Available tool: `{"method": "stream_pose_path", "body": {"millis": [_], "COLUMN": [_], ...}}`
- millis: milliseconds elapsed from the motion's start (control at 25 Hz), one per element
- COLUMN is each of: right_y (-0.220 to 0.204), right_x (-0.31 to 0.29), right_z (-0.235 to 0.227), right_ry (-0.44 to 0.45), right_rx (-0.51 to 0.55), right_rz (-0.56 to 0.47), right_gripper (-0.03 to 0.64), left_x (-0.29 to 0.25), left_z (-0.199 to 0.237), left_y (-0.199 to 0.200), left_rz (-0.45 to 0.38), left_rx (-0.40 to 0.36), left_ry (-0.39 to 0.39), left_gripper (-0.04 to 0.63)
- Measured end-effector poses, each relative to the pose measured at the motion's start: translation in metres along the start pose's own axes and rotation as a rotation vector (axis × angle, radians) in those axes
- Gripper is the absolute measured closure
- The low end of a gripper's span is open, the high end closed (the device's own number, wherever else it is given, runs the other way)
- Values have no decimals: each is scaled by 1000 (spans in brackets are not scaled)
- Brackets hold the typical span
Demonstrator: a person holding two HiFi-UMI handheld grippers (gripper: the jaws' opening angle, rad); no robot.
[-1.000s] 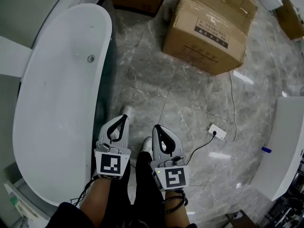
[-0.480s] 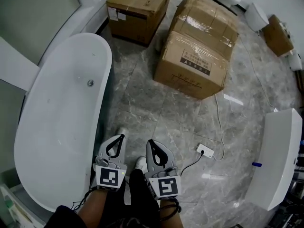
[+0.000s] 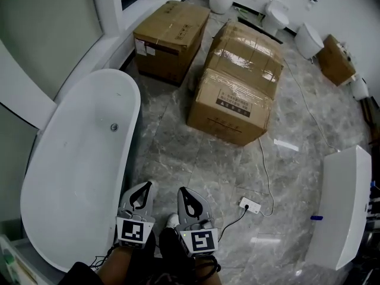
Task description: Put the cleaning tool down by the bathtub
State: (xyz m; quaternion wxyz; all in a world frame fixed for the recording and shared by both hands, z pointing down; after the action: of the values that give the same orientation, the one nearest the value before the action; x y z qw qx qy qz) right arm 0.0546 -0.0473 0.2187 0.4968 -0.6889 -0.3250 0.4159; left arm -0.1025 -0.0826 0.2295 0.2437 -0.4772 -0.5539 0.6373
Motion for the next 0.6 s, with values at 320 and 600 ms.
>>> {"method": "stream_pose_path", "body": {"millis": [320, 600], "right_y": [35, 56], "right_x": [14, 31], "right_z": [7, 13], "right_ry": [4, 10], "right_rx": [34, 42], "right_rz": [-98, -163], "right_gripper": [594, 594], "left_x": [25, 49], "left_z": [13, 4], "left_y": [42, 64], "left_rz": [-83, -144], "left_rx": [-50, -70], "left_ry": [51, 56], "left_gripper": [595, 595]}}
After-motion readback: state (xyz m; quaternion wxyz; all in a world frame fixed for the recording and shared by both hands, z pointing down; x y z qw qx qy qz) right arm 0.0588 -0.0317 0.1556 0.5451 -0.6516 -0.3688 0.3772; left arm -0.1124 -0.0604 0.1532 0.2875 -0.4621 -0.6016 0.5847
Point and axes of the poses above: the fingertips, and each gripper's own axes: x backward along the fingers, z to its left, y out of its top, the point moved 8 cm from there along x, backward along the fingers, and after that the axes turned 7 degrees about y, right-handed, at the moved point
